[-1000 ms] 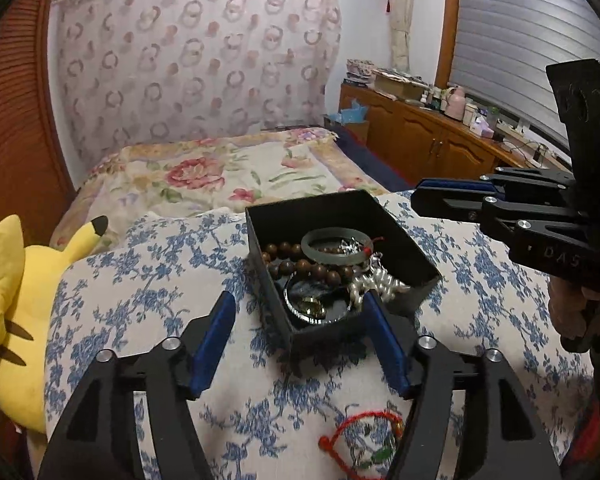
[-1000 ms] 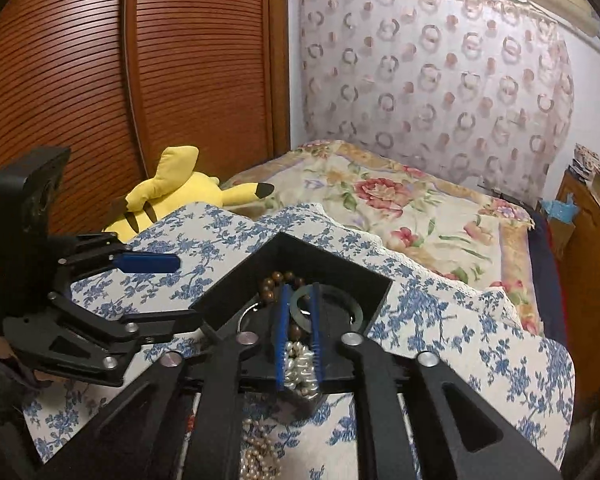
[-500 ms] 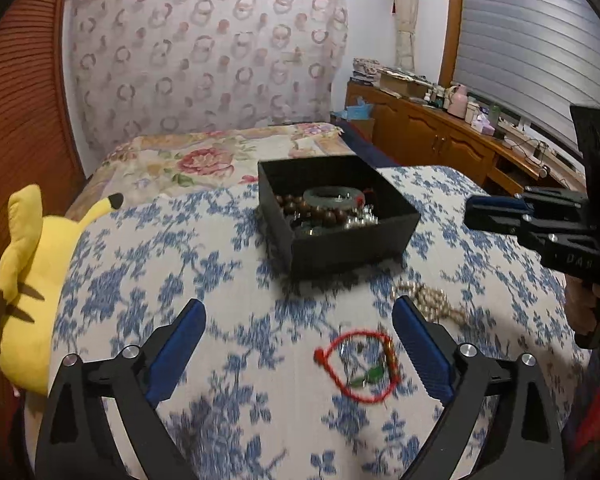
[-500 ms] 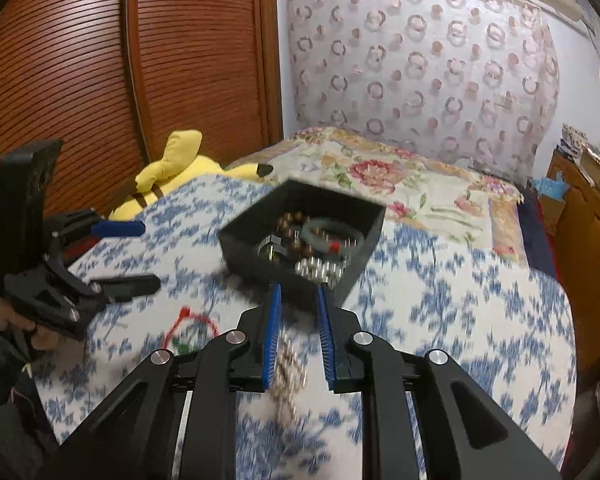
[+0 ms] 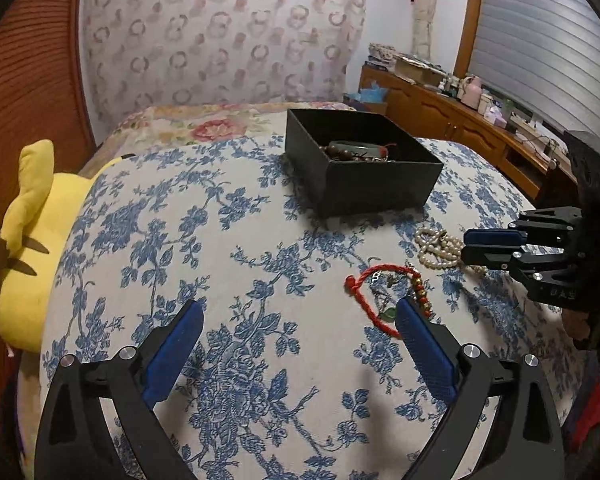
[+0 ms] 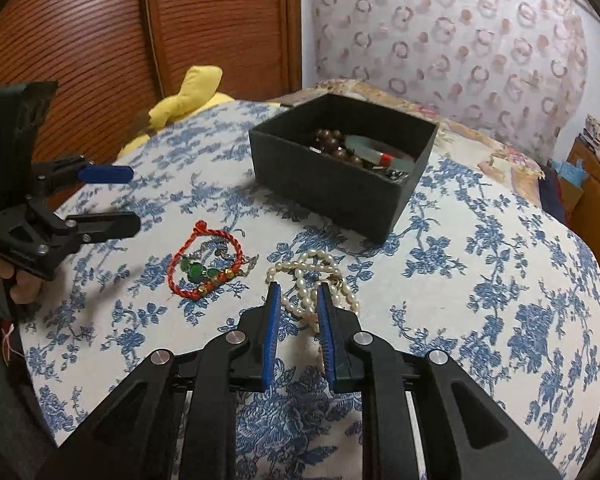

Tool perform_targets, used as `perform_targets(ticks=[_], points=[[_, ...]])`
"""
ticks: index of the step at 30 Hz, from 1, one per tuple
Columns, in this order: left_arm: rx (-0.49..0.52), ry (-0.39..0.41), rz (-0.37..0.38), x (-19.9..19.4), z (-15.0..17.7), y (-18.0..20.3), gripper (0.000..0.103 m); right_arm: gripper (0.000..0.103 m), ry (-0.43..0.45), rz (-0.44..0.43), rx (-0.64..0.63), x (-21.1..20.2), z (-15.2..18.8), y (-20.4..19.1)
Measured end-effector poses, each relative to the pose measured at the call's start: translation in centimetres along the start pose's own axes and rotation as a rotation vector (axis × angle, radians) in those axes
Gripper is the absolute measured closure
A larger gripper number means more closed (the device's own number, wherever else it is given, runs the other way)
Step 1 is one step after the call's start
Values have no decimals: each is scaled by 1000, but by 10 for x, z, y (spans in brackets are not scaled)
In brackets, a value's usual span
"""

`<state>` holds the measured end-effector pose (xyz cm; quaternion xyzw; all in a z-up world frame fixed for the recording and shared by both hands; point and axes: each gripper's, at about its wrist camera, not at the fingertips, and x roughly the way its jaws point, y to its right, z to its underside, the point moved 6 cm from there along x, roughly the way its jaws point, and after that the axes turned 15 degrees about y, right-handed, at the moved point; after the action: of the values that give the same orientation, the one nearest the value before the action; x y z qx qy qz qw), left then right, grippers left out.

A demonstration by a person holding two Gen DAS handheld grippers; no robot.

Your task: Organize jewelry

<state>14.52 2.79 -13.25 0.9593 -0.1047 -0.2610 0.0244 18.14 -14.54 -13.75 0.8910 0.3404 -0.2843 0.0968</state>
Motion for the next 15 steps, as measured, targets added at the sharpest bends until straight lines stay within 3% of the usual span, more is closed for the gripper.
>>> perform_targets(ticks=[9,12,15], points=[[3,-3,11,5,0,2,10,81,-41,73,22,16,-1,23],[5,-10,23,9,-1,6,10,75,-40,89,27,19,-2,28],[13,-12,29,11,-2,11,10,75,-40,95,42,20,-3,34]])
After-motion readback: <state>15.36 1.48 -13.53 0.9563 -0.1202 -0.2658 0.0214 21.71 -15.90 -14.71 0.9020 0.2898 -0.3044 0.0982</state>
